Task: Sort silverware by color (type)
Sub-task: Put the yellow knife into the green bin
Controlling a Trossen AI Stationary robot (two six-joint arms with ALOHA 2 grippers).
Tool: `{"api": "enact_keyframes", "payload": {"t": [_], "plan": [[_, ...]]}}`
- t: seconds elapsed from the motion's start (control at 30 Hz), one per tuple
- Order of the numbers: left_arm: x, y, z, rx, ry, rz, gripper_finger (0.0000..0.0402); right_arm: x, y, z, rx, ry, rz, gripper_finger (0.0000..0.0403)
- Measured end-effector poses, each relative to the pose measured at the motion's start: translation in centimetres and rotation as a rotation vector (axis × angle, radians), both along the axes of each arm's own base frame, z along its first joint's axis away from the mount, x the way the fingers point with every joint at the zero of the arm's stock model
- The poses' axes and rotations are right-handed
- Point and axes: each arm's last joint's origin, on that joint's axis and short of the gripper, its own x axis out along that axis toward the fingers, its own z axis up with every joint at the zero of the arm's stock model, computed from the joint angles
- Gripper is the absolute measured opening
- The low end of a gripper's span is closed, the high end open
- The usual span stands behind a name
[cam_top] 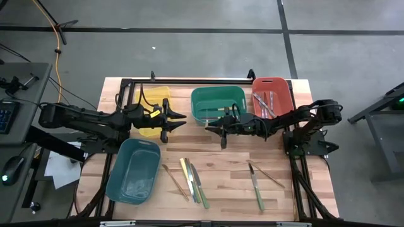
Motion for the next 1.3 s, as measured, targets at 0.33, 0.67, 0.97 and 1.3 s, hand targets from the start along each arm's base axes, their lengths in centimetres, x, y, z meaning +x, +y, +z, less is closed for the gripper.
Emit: {"api": "enact_keyframes", "payload": {"t": [0.33,0.67,0.97,1.3], "plan": [[0.0,0.0,0.0,-0.001,-0.001,-0.001,0.0101,2.3,-3.1,2.0,0.007,0.291,-0.31,0.0041],[0.0,0.0,0.0,-0.001,-0.001,-0.002,0.0101,3.1,-8.8,5.9,0.045,0.975,-0.423,0.0041],[0.0,0.0,0.0,0.016,0.0,-0.001,0.0101,3.1,-11.3,1.7,0.101,1.305,-0.353,0.0041],[0.0,0.0,0.1,0.061,-0.006,0.003,0.0101,3.9,-11.6,-1.6,0.104,1.397,-0.312,0.0041]]}}
